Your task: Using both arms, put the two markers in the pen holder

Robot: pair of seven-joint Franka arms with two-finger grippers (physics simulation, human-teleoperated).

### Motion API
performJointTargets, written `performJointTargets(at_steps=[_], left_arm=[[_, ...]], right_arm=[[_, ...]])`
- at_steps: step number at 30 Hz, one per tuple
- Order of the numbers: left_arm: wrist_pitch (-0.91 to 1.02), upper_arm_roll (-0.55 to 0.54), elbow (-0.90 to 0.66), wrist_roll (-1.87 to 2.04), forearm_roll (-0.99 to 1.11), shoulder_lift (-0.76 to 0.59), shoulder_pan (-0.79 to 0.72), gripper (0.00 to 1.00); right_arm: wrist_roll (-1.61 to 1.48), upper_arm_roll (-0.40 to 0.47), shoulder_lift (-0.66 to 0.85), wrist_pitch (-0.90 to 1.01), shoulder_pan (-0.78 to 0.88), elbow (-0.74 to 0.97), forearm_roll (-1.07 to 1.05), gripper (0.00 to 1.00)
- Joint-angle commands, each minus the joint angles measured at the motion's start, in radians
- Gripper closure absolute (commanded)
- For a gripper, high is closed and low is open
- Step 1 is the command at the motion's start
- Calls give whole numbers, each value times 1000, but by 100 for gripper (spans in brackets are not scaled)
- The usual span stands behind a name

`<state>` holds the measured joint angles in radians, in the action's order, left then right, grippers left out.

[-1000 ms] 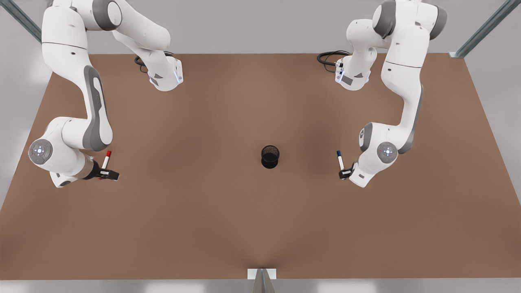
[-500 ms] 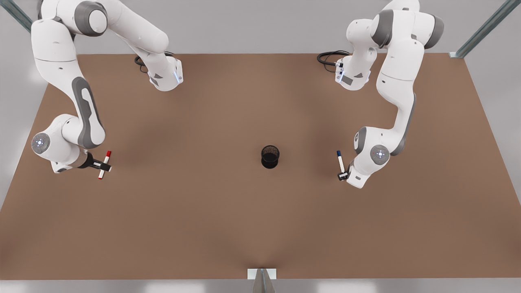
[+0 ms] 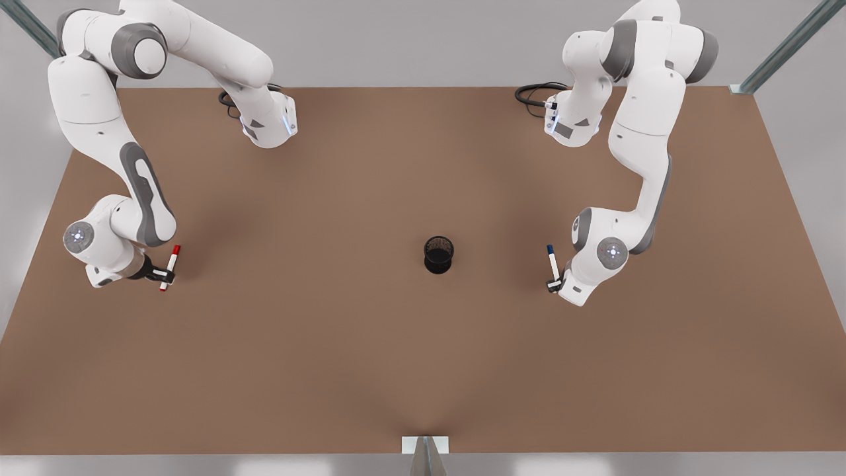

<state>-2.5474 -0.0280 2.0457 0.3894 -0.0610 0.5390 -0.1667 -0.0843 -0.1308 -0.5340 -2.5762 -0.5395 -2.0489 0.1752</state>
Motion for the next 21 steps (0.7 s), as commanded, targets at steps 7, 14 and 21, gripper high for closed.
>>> performJointTargets(at_steps=[7, 14, 21], left_arm=[[-1, 0, -2, -27, 1, 7, -1, 58], [-1, 0, -2, -27, 1, 6, -1, 73], [3, 0, -13, -18, 1, 3, -1, 79]], right_arm=[[-52, -7, -14, -21, -4, -2, 6, 40], [-52, -7, -18, -21, -4, -4, 6, 52], [-52, -7, -27, -35, -5, -8, 6, 67]])
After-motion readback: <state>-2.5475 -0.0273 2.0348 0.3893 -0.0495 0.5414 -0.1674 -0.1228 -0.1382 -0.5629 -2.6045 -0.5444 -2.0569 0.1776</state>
